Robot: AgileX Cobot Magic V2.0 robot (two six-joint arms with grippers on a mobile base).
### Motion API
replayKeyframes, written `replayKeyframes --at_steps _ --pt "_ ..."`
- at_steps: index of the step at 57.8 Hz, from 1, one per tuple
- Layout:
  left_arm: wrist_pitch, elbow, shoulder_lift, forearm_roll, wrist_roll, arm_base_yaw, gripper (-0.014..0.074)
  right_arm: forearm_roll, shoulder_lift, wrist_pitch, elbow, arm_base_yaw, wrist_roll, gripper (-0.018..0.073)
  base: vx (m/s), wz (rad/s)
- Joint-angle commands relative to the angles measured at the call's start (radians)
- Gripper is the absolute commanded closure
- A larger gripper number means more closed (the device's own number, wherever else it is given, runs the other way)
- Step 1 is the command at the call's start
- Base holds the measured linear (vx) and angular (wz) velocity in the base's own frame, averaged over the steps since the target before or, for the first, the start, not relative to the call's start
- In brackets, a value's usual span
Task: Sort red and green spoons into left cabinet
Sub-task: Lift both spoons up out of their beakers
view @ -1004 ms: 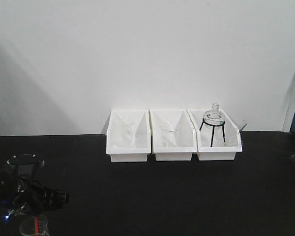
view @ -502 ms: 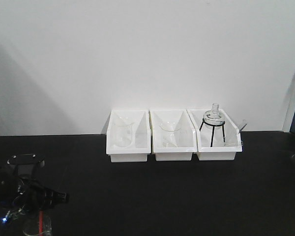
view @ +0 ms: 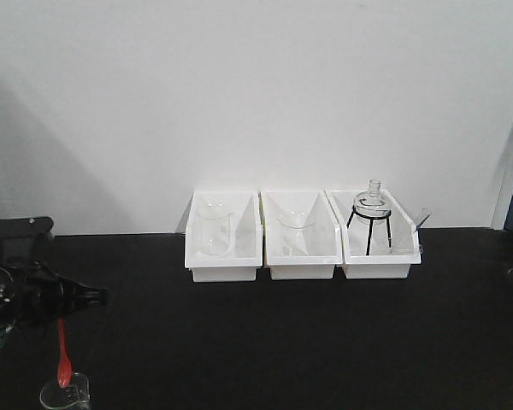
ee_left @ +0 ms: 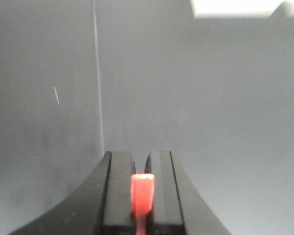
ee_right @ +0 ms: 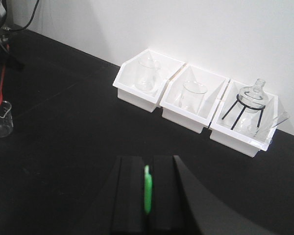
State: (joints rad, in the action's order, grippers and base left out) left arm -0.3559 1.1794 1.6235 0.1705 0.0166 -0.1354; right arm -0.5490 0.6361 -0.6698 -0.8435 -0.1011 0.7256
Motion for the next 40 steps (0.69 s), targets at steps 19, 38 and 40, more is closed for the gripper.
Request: replayKeyframes --at_steps 19,38,40 --pt "-0.039 -0.040 -0.414 0.010 -0.127 -0.006 0.0600 -0.029 0.000 0.068 -0.026 0.001 -0.052 0.0562 0.00 0.00" --pt "0.129 -0.458 -0.878 0.017 -0.127 -0.006 0.0600 -0.026 -0.014 0.037 -0.026 0.001 -0.091 0.0562 0.00 0.00" --pt "0.137 -0.502 -0.937 0.017 -0.127 -0.006 0.0600 -0.026 -0.023 0.037 -0.026 0.001 -0.088 0.0562 0.00 0.00"
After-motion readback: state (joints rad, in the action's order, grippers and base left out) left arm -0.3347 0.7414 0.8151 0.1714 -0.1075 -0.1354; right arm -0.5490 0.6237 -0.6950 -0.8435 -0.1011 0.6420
